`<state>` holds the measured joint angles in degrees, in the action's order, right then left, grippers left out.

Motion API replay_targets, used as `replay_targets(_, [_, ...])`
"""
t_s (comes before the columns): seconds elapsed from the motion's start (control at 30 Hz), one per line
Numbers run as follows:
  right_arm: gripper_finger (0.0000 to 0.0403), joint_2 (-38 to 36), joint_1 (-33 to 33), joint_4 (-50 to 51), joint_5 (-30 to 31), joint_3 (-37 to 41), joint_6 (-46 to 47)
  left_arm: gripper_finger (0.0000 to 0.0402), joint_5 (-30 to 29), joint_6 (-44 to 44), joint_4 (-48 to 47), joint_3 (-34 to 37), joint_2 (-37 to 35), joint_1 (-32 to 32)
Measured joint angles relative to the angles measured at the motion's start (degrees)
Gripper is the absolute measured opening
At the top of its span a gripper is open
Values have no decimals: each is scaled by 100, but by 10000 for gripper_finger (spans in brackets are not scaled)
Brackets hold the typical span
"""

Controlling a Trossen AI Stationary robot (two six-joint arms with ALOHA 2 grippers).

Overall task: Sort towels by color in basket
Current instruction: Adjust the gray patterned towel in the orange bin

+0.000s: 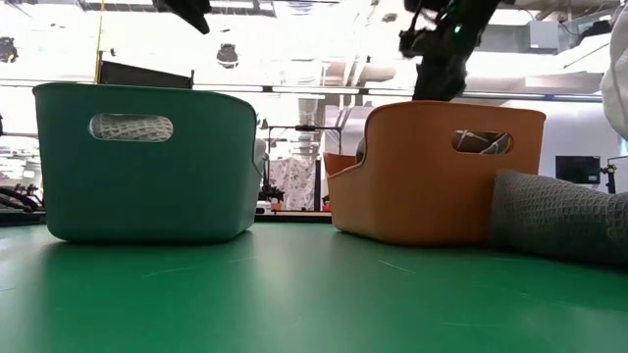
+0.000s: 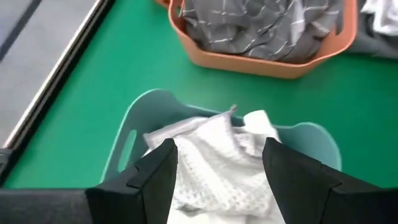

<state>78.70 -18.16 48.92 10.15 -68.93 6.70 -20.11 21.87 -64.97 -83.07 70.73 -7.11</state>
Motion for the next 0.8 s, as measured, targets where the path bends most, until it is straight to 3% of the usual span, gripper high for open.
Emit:
replay_targets(0.1, [298,398,67,-29,26,0,-55,224,-157,-76,-32,0,25,0])
replay_targets(0.2, [257,711,170,-19,46,4,-31,224,-226,-79,-38,2,23,0])
replay_targets(0.3, [177,878,275,-15,49,4,-35,224,-250,-77,-106,2,21,0])
replay_targets(0.43, [38,881,370,68,48,4,-115,224,-398,-99,-237,2,23,0])
replay_targets(0.47, [24,838,395,109,46,4,-121,224,-437,-99,-263,2,20,0])
replay_targets(0.63, [36,503,592,204,-33,4,49,224,-662,-274,-159,2,23,11])
replay_targets(0.8, [24,338,943,150,-1055,-2,-59,224,-743,-380,-58,2,23,57])
